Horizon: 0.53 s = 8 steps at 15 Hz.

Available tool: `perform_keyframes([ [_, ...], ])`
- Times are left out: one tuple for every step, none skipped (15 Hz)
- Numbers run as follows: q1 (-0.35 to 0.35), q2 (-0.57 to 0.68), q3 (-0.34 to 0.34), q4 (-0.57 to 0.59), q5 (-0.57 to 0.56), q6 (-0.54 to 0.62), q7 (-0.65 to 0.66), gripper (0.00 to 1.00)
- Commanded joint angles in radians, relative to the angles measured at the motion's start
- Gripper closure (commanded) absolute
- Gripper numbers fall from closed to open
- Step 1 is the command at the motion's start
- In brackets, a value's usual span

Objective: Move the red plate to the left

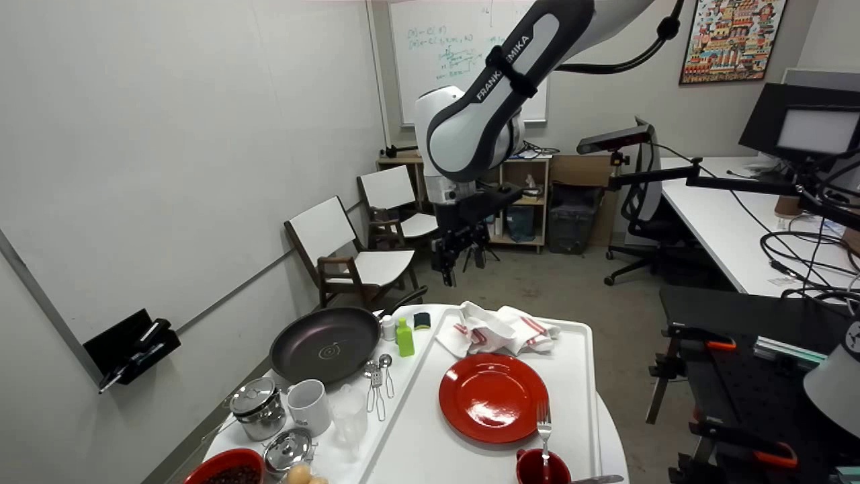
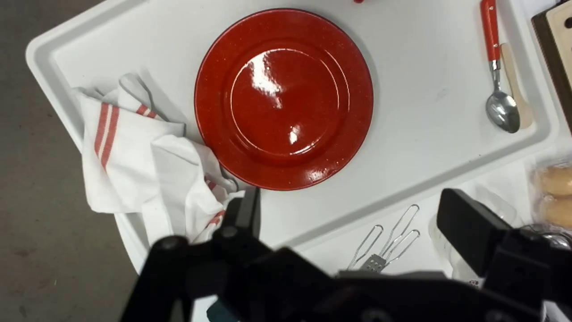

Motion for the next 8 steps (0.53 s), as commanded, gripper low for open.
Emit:
perform_keyframes([
  [-0.013, 0.059, 0.001, 0.044, 0.05, -0.041, 0.014, 0.0],
  [-0.019, 0.071, 0.002, 0.047, 0.064, -0.047, 0.013, 0.0],
  [-0.023, 0.084, -0.001, 0.052, 0.071, -0.051, 0.014, 0.0],
  [-0.026, 0.098, -0.002, 0.057, 0.075, -0.051, 0.015, 0.0],
  [-0.028, 0.112, -0.007, 0.058, 0.076, -0.045, 0.019, 0.0],
  [-0.031, 0.126, -0.009, 0.062, 0.077, -0.039, 0.02, 0.0],
  [-0.031, 0.14, -0.016, 0.062, 0.072, -0.029, 0.026, 0.0],
  [-0.032, 0.157, -0.022, 0.066, 0.066, -0.021, 0.03, 0.0],
])
